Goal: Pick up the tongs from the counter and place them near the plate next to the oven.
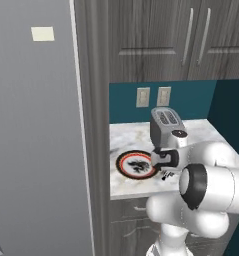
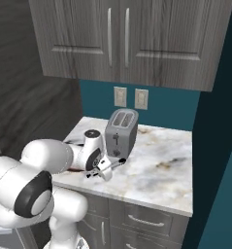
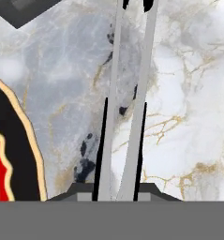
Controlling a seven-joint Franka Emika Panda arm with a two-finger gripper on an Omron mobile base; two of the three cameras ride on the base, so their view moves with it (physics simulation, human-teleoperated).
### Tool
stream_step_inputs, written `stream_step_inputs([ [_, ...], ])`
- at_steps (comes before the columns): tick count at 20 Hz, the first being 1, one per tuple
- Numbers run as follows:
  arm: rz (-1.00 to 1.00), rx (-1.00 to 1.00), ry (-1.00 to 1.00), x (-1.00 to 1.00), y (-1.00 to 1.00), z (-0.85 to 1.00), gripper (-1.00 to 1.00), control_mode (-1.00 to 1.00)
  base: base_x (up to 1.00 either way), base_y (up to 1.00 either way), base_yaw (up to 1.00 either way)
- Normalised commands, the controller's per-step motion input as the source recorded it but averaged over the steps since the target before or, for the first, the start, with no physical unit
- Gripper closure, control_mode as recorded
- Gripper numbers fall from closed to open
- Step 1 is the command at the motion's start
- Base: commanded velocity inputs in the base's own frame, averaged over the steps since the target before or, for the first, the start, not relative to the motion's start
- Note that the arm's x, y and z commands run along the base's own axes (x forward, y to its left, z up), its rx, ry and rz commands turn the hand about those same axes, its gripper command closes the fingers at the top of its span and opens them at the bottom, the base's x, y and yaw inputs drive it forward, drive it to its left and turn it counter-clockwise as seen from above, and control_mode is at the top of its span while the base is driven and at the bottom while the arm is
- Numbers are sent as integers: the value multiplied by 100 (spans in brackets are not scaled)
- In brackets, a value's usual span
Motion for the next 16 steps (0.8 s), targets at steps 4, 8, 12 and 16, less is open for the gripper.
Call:
stream_step_inputs([
  [4, 1, 0, 0, 1, 18, -21, 100, -100, 0, 0, 0],
  [8, 2, 3, 0, 0, 1, -21, -100, -100, 0, 0, 0],
  [12, 1, 16, -5, -2, -3, 0, -100, -100, 0, 0, 0],
  [16, 0, 25, -17, -35, -14, 14, -100, -100, 0, 0, 0],
])
